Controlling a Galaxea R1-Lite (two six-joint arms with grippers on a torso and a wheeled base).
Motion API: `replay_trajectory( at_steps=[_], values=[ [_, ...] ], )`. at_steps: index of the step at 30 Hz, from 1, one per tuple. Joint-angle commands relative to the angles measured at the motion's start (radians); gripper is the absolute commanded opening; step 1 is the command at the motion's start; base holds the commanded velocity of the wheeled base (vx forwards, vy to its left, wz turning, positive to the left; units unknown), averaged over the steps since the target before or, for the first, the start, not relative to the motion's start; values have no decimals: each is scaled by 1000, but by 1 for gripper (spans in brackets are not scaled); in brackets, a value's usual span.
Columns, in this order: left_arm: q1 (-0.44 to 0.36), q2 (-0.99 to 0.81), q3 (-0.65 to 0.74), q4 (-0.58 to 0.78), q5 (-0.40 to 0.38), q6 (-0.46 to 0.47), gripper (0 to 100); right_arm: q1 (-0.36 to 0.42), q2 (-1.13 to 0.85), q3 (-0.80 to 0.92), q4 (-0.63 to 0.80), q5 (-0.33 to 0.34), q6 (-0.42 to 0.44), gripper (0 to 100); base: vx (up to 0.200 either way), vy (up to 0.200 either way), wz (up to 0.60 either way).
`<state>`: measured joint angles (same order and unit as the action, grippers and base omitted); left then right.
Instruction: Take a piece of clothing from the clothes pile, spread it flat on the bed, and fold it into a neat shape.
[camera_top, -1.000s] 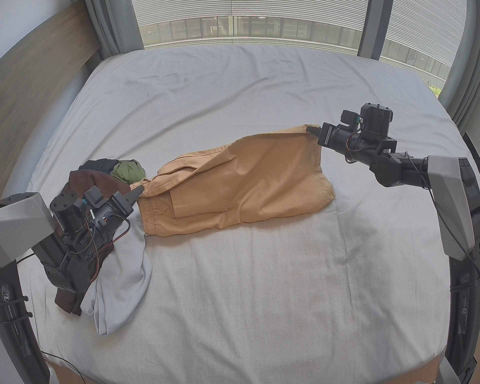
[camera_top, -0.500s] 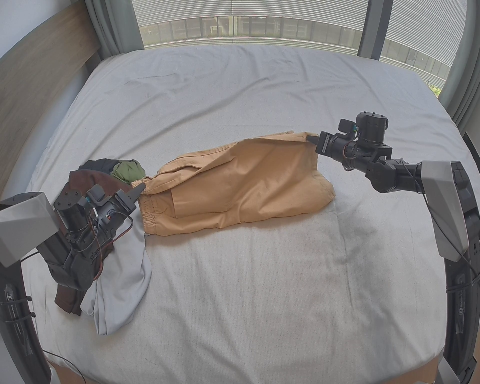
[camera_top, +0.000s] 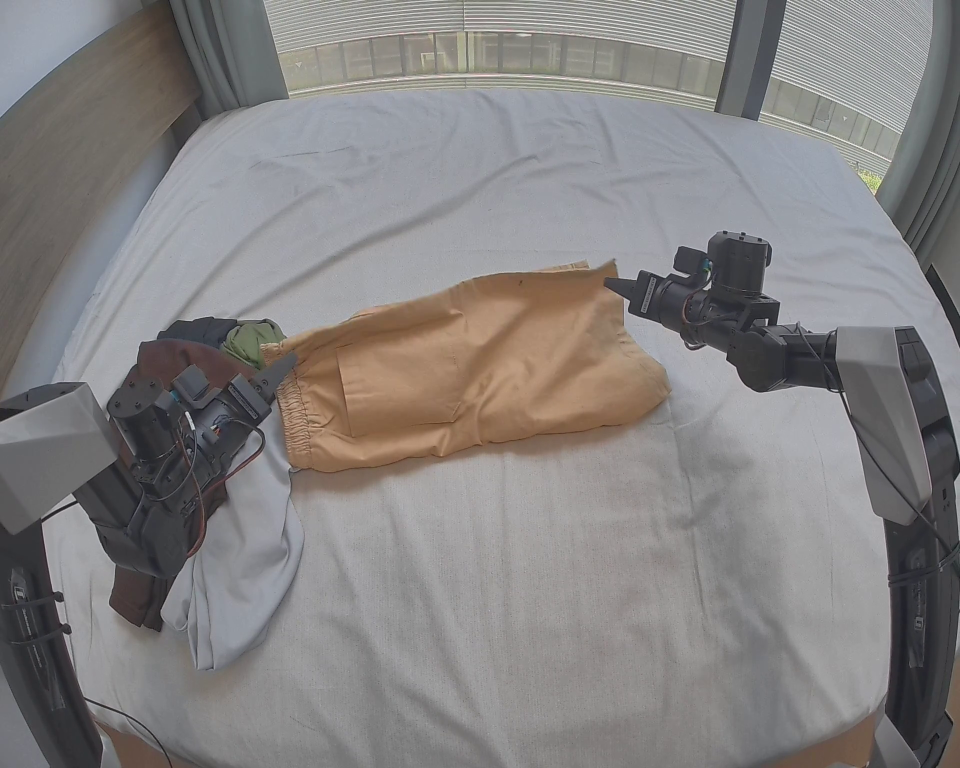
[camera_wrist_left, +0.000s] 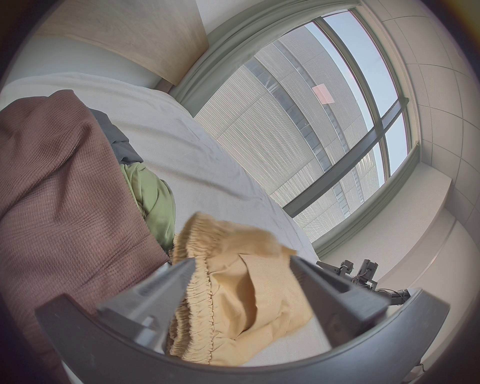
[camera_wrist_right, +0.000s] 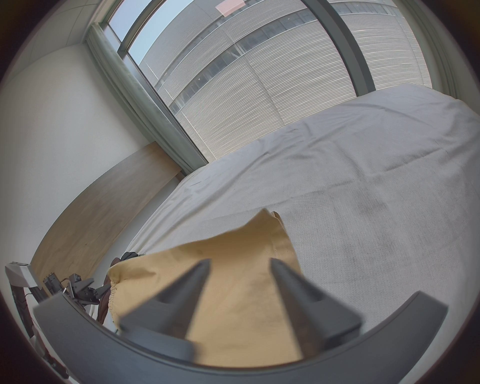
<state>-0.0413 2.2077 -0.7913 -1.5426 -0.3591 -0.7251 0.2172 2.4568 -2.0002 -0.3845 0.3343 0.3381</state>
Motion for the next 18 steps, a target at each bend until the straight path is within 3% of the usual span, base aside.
replay_trajectory(
  at_steps=[1,8,13,16,18],
  values=[
    [6,3,-19,-1,2,3,100,4,11,0,-1,-18,15,100,0,0,0],
    [8,-16,-20,-1,19,-13,100,21,-42,0,-2,-31,47,100,0,0,0],
    [-2,-85,21,-1,14,-20,100,56,-188,0,-4,-34,45,100,0,0,0],
    [-17,-123,52,-1,6,-28,100,82,-269,120,-14,-50,42,100,0,0,0],
    [-35,-167,103,-1,-32,-28,100,120,-364,313,-77,-57,25,100,0,0,0]
  ],
)
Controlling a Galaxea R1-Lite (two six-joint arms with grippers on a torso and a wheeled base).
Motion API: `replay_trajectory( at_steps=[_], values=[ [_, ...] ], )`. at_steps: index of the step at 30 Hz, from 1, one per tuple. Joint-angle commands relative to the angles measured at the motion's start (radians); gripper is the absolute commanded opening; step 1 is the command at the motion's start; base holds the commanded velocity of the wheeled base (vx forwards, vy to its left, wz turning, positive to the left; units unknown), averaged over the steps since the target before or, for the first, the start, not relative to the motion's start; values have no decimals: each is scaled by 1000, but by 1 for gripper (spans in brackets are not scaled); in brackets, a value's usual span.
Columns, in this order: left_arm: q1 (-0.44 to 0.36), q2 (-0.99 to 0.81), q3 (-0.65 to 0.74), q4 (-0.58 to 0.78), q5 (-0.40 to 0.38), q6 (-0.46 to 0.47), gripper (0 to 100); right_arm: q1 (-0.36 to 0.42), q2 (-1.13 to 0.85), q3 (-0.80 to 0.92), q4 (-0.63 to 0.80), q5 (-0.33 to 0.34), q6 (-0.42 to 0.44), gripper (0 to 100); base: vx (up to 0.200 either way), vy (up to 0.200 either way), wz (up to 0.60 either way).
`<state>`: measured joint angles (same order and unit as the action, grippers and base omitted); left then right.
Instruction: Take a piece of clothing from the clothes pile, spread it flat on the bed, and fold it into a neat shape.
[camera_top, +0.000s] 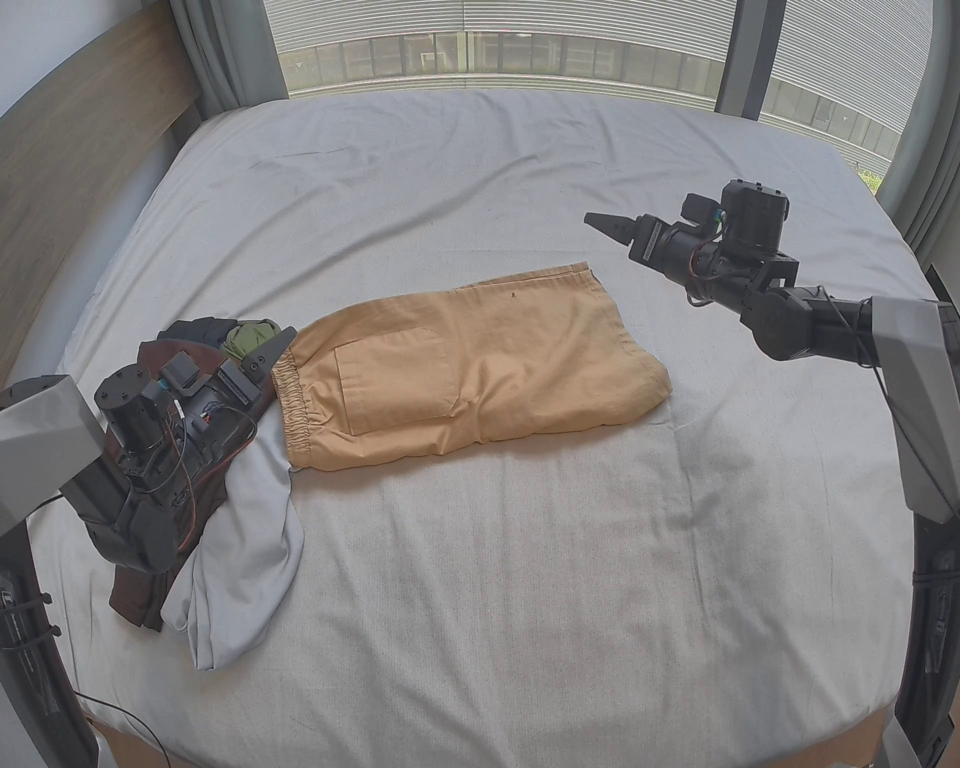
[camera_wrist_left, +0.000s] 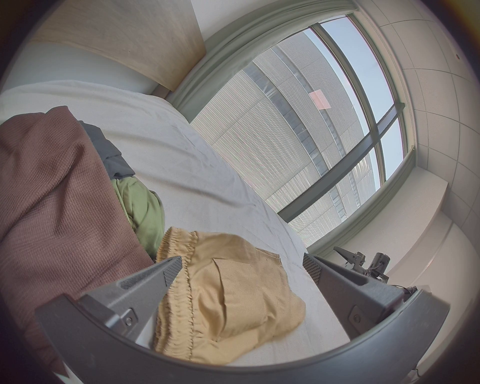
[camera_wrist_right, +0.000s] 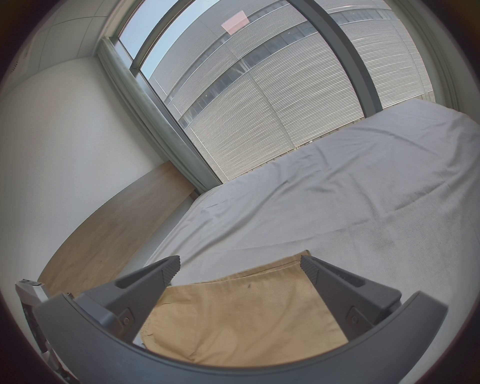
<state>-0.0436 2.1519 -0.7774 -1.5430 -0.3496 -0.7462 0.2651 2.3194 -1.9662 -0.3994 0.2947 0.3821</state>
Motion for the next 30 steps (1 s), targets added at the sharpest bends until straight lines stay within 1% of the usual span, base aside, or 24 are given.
replay_trajectory(
  at_steps=[1,3,6,9,11,12,13,16,17,24,30],
  values=[
    [-39,-130,112,0,-65,-7,100,85,-253,340,-95,-19,-25,100,0,0,0],
    [-50,-165,155,0,-108,-5,100,112,-296,448,-150,-23,-26,100,0,0,0],
    [-64,-201,201,0,-149,-1,100,141,-336,550,-188,-65,-26,100,0,0,0],
    [-82,-227,233,0,-170,7,100,151,-344,616,-231,-88,-25,100,0,0,0],
    [-111,-247,265,0,-183,30,100,152,-339,682,-302,-97,-26,100,0,0,0],
    [-113,-247,267,0,-183,31,100,152,-339,685,-305,-98,-26,100,0,0,0],
    [-134,-253,288,0,-184,57,100,151,-336,728,-343,-98,-26,100,0,0,0],
    [-147,-254,300,0,-184,85,100,151,-334,764,-358,-98,-26,100,0,0,0],
    [-156,-253,305,0,-184,107,100,151,-330,802,-375,-98,-26,100,0,0,0],
    [-165,-245,314,0,-184,114,100,154,-304,874,-432,-97,-26,100,0,0,0],
    [-163,-242,314,0,-184,114,100,155,-250,879,-461,-98,-25,100,0,0,0]
  ],
)
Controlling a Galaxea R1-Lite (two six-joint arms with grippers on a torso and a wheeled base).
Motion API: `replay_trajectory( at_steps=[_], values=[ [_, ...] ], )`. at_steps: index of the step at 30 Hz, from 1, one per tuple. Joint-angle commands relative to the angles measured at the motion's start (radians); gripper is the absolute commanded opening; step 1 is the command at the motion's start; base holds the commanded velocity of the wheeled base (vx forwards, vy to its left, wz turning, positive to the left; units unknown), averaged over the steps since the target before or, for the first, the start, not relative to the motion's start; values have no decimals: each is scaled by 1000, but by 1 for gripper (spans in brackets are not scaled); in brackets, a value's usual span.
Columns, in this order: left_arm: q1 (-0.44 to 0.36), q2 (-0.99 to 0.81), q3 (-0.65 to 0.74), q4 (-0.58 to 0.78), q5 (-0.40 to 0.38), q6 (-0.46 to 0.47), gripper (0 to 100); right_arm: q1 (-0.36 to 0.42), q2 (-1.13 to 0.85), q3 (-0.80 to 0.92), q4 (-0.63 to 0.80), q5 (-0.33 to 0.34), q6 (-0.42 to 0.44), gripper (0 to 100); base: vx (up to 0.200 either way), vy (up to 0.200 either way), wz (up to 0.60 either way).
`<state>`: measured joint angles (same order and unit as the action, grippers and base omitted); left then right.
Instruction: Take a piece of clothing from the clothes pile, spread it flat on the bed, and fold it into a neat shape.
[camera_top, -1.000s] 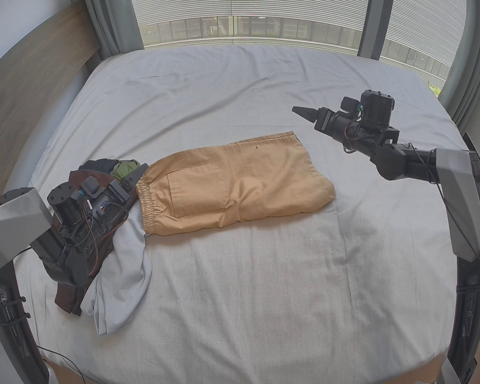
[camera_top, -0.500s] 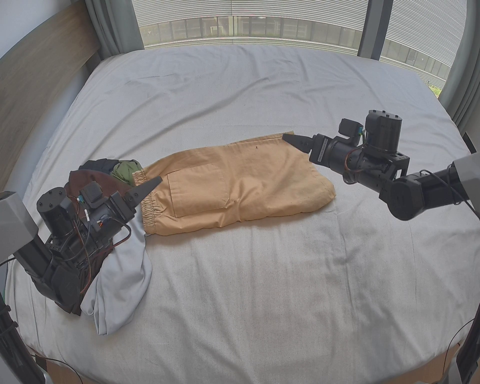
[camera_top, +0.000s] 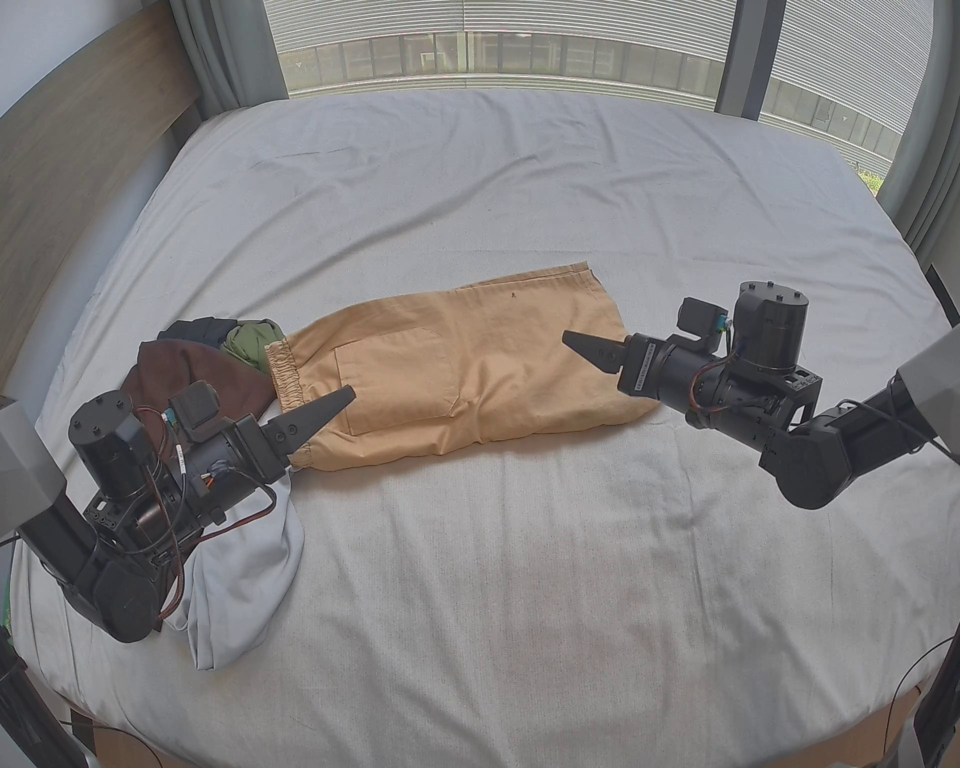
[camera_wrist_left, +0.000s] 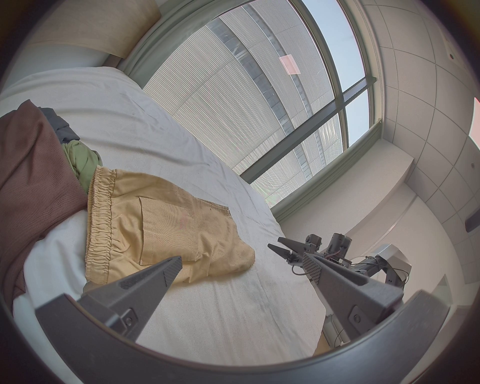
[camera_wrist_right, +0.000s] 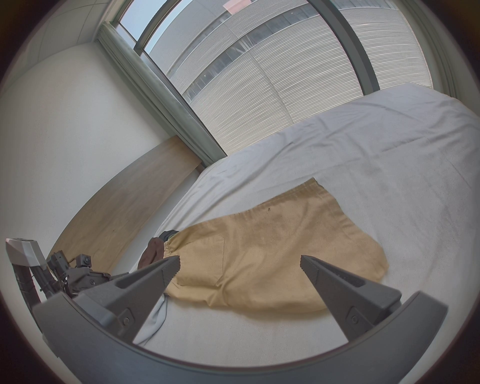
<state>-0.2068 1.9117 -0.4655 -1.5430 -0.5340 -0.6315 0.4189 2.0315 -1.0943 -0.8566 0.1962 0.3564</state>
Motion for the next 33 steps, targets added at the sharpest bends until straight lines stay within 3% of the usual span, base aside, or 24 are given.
replay_trajectory(
  at_steps=[1,33],
  values=[
    [1,-2,2,0,0,-1,100,1,41,7,-4,0,1,100,0,0,0],
    [14,29,-4,0,6,3,100,-8,199,7,-2,-12,61,100,0,0,0]
  ],
)
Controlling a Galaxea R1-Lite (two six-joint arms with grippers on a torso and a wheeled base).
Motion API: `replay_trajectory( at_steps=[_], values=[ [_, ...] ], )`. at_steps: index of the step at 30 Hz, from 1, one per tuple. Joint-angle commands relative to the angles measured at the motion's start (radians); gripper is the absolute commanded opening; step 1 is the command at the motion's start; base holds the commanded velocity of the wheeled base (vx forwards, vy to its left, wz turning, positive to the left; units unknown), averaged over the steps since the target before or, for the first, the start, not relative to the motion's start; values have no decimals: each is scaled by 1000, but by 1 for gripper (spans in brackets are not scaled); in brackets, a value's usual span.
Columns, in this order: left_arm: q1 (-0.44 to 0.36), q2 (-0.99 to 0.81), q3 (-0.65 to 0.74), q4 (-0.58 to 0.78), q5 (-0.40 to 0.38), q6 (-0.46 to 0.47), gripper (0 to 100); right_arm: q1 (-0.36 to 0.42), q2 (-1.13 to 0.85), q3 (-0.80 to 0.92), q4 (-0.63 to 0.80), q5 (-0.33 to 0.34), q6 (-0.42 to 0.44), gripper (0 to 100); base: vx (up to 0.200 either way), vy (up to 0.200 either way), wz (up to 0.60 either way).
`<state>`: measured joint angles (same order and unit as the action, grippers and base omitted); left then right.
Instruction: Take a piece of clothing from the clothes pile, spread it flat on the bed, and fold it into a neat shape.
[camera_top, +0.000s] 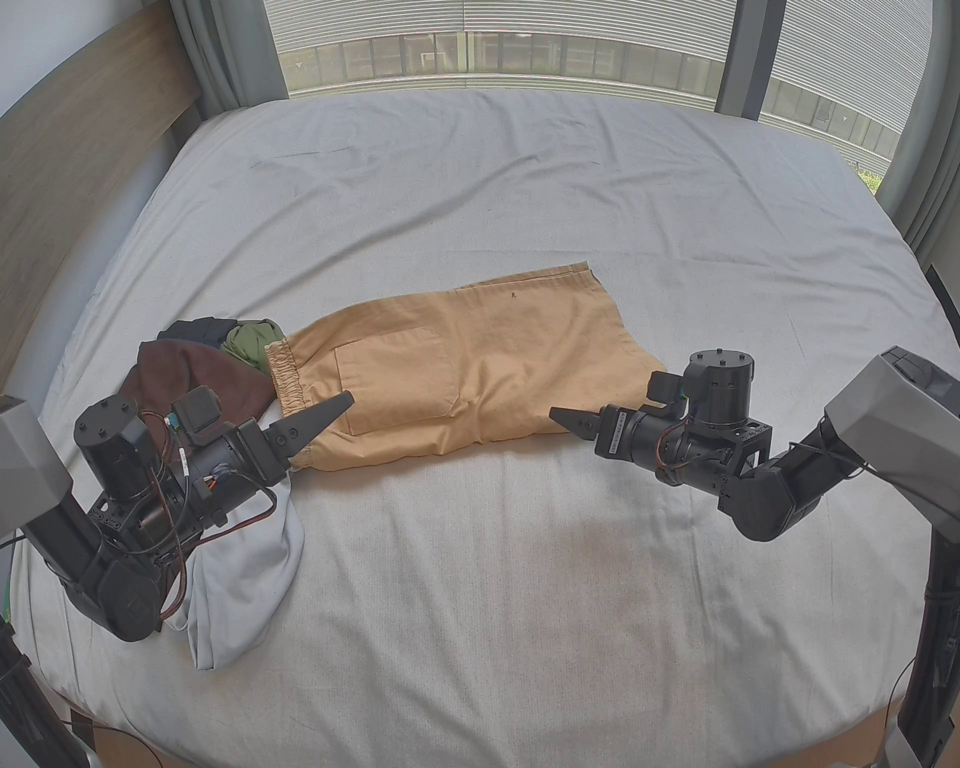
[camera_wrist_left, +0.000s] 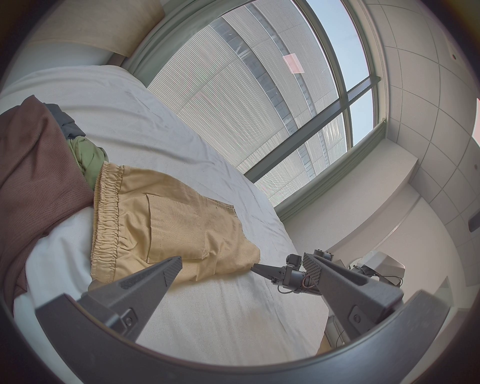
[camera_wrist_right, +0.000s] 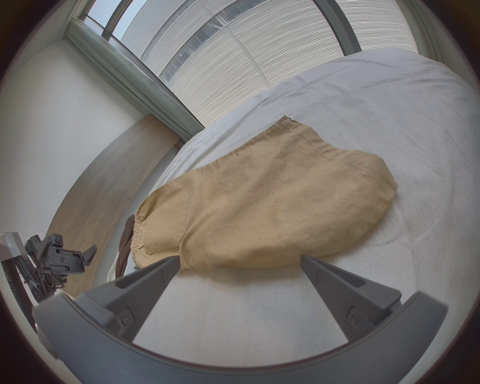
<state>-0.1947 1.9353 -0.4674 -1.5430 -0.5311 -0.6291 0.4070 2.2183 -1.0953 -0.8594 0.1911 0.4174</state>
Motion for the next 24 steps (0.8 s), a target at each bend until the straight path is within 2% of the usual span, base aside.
replay_trajectory(
  at_steps=[1,13,15,24],
  values=[
    [1,5,-3,0,3,2,100,4,17,8,0,-15,0,100,0,0,0],
    [18,5,-10,0,5,0,100,9,100,-34,-9,-25,14,100,0,0,0],
    [24,4,-10,0,3,-1,100,18,109,-51,-9,-44,18,100,0,0,0],
    [31,-4,-11,0,2,-3,100,50,202,-205,-12,-124,133,100,0,0,0]
  ],
)
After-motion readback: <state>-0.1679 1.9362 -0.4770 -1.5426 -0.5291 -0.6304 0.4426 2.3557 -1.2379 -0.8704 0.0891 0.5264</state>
